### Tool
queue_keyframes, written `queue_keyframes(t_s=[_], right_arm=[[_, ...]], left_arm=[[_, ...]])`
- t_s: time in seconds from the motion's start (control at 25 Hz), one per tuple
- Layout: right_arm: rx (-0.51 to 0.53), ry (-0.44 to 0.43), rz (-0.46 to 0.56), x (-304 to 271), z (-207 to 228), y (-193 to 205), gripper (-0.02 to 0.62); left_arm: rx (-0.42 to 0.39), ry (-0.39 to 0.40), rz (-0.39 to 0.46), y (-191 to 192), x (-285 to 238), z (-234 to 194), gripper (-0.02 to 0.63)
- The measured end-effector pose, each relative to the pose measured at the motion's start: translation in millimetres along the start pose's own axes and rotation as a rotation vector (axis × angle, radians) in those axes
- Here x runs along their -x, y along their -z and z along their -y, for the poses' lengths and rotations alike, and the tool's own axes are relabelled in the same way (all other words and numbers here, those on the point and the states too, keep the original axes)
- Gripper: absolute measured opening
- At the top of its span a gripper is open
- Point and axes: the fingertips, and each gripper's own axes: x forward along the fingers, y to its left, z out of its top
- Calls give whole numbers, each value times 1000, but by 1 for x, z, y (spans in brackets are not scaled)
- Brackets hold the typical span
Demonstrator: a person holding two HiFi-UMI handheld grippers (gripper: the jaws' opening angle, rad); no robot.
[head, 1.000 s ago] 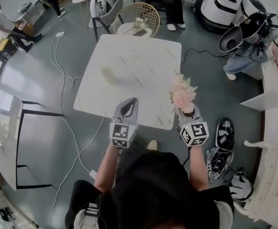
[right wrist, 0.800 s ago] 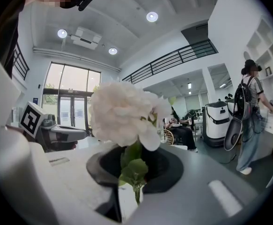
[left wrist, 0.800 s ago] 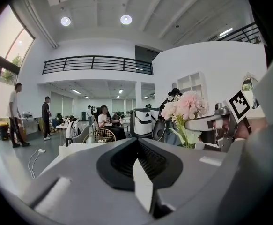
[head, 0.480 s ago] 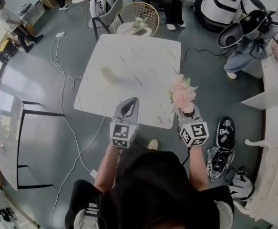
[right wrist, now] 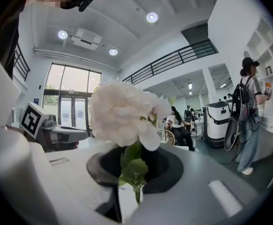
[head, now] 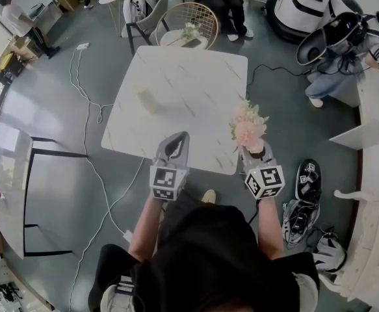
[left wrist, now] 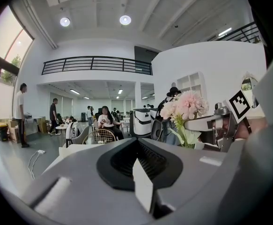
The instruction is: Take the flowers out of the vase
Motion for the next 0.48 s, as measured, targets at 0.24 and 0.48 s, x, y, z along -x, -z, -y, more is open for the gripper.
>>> queue_keyframes(t_s=[0.24, 0.48], right_arm=[[3, 0, 1, -1, -4, 0, 86], [3, 3, 1, 3, -4, -1, 86]], left_arm=[[2, 2, 2, 0, 2, -3, 6], [0, 2, 4, -2, 4, -1, 6]])
